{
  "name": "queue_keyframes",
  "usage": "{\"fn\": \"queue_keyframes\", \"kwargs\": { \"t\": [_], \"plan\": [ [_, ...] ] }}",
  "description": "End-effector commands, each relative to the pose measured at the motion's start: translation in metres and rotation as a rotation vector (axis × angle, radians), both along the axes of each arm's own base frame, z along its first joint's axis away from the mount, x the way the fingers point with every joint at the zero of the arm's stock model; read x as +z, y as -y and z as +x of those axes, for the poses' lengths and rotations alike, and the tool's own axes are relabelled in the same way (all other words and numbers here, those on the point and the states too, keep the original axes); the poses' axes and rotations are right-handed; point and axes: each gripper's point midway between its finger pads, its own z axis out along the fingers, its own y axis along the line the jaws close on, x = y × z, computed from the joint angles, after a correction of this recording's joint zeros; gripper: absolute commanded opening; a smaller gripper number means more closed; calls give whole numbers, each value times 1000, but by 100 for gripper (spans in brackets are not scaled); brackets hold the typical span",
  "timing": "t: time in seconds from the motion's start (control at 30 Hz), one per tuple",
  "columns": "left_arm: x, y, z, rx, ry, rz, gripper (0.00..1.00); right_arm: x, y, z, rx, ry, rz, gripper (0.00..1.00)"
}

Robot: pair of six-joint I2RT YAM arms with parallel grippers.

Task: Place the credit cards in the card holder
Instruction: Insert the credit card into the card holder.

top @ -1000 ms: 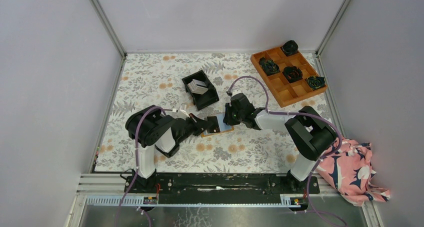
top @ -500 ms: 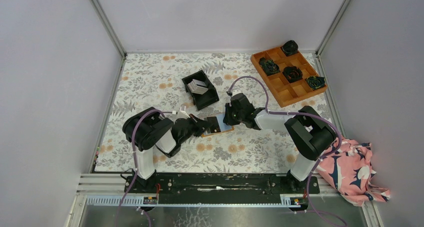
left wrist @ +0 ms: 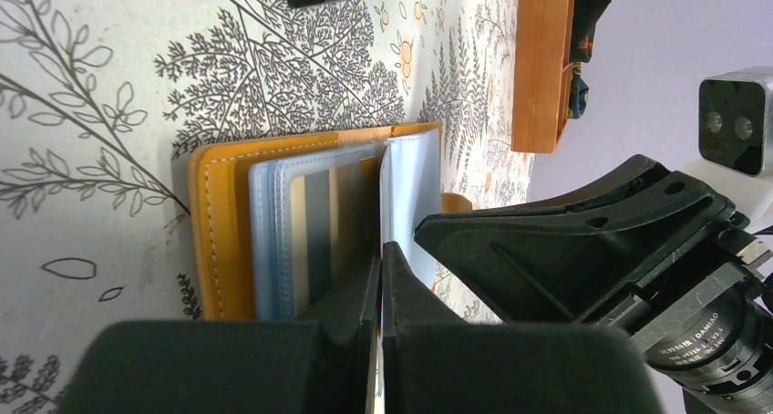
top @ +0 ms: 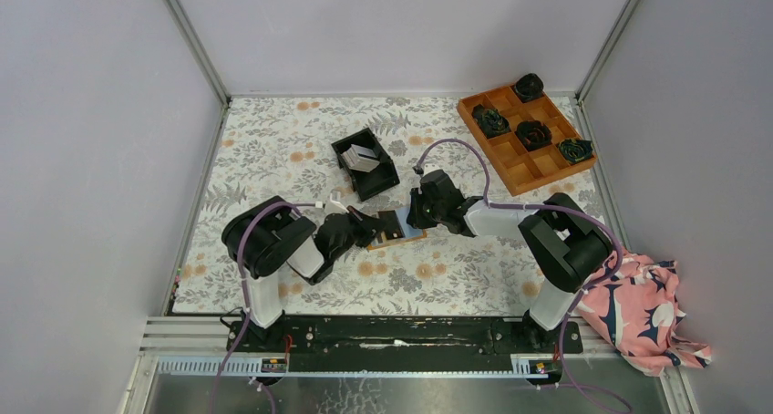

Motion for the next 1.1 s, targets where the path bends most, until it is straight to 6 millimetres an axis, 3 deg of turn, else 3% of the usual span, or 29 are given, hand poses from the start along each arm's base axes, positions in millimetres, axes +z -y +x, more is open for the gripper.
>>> {"fn": "queue_keyframes", "kwargs": {
  "t": [0.0,0.37,0.73,1.07],
  "plan": [
    [-19,-4,0,25,-44,52,0,-7,4,2,-20,-9,-19,17],
    [-24,6,-5,-33,-44,54,0,-9,6,4,-30,-8,-31,17],
    [-33,-6,-30,-84,-53,106,0,-10,10,8,-47,-8,-41,17],
    [-28,5,-16,-89,-34,101,0,-13,8,6,-38,-22,-36,16]
  ]
}}
